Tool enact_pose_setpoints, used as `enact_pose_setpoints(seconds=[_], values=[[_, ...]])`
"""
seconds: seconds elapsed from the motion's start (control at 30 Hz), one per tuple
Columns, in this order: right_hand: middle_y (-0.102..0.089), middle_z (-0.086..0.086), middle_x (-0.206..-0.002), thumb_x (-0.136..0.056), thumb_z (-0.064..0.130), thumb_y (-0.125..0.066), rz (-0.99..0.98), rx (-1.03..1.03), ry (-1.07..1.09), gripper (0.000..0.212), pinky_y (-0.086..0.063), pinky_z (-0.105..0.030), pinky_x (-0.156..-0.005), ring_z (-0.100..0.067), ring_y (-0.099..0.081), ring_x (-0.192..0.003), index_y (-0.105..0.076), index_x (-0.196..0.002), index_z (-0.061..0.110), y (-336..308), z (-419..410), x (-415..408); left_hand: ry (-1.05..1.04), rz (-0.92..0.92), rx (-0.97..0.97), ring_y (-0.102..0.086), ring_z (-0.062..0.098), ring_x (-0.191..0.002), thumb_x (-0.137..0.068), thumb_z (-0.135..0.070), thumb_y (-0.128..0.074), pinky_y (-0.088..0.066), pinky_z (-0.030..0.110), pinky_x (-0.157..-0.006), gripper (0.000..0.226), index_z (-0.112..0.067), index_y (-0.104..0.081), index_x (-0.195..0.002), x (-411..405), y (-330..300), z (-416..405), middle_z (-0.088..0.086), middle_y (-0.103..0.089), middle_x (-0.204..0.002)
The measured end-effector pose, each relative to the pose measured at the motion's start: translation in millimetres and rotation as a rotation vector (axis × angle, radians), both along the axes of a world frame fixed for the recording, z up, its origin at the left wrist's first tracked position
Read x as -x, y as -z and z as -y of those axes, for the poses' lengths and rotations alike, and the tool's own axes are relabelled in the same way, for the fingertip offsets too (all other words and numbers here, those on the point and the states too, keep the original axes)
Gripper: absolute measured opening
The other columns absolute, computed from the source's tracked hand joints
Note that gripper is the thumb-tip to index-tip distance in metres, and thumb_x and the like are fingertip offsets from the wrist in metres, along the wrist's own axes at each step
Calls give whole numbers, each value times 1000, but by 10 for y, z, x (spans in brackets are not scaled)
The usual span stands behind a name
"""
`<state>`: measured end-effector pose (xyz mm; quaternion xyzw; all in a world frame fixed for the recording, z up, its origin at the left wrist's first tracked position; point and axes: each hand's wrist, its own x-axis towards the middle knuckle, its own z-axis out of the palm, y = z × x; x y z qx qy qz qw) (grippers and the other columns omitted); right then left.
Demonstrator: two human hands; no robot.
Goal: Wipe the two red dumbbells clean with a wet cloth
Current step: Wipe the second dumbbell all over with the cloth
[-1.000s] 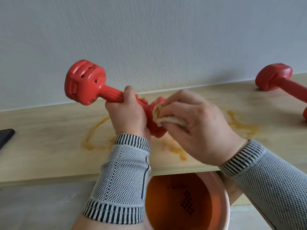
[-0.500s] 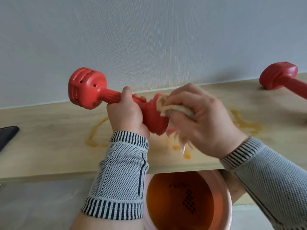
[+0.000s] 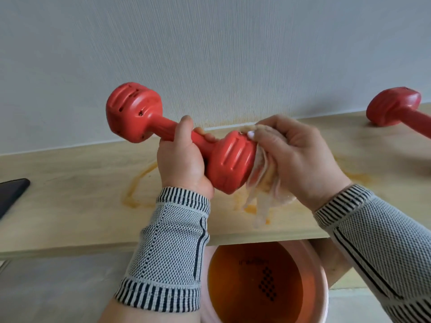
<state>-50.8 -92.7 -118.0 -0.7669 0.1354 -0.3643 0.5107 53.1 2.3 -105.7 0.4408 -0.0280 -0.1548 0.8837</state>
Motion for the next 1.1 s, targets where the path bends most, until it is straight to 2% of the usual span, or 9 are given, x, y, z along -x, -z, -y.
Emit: enact_pose_setpoints(seconds=[0.1, 0.17, 0.37, 0.43, 0.57, 0.63, 0.73, 0.9, 1.1], values=[[-63, -5, -72, -83, 32, -64, -1, -308, -69, 25, -50, -39, -72, -15, -58, -69, -69, -81, 7, 47, 63, -19, 50, 50, 18, -54, 13, -46, -96, -16, -57, -50, 27, -55, 16, -12, -50, -82, 19, -12, 8, -1, -54, -57], [-63, -5, -71, -82, 29, -65, 25, -345, -94, 21, -49, -35, -68, -15, -58, -68, -69, -79, 9, 35, 65, -11, 58, 64, 26, -54, 12, -45, -96, -16, -57, -50, 27, -55, 16, -13, -50, -82, 23, -24, 9, -1, -54, -57], [-66, 3, -86, -84, 22, -62, 11, 220, -77, 12, -45, -15, -77, -3, -62, -81, -71, -84, 14, -115, -66, 68, 0, 118, -41, -53, 13, -46, -96, -16, -55, -50, 27, -53, 11, -12, -48, -88, -9, 11, 17, -2, -55, -56], [-68, 2, -83, -87, 22, -64, -17, 105, -66, 12, -48, -19, -74, -3, -62, -75, -70, -83, 13, -84, -21, 55, 8, 128, -51, -53, 13, -46, -95, -15, -56, -51, 28, -53, 11, -12, -48, -88, 9, 10, 18, -1, -54, -57], [-66, -9, -79, -90, 23, -63, -34, -286, -72, 19, -54, -44, -75, -17, -60, -71, -68, -87, 5, 16, 89, 8, 41, 153, -55, -53, 15, -47, -95, -14, -56, -51, 30, -57, 14, -13, -49, -84, 67, 6, 27, -1, -54, -54], [-66, -2, -77, -83, 28, -62, 4, -183, -38, 19, -52, -40, -74, -12, -60, -72, -67, -82, 10, 37, 62, 0, 12, 163, -81, -54, 13, -44, -96, -15, -55, -51, 29, -56, 16, -13, -49, -81, 65, 2, 42, -3, -55, -50], [-62, 11, -86, -83, 20, -63, 81, 237, -20, 7, -47, -18, -75, 1, -59, -77, -65, -81, 26, 23, -66, 11, -83, 170, -140, -53, 12, -42, -96, -15, -54, -48, 25, -49, 21, -13, -48, -76, 9, 3, 55, -5, -54, -45], [-55, 6, -99, -84, 9, -64, 140, 623, -32, 12, -51, -19, -76, -2, -59, -81, -73, -92, 13, 105, -150, 10, -95, 34, -158, -51, 13, -36, -96, -16, -54, -44, 21, -43, 25, -10, -48, -72, -27, 16, 56, -3, -52, -45], [-65, 8, -85, -85, 24, -60, 92, 227, 44, 9, -46, -17, -73, -3, -61, -78, -64, -86, 32, 35, 73, 21, 46, -173, -82, -56, 8, -42, -94, -25, -61, -52, 28, -62, 21, -15, -56, -76, -19, -7, 7, -7, -56, -49]])
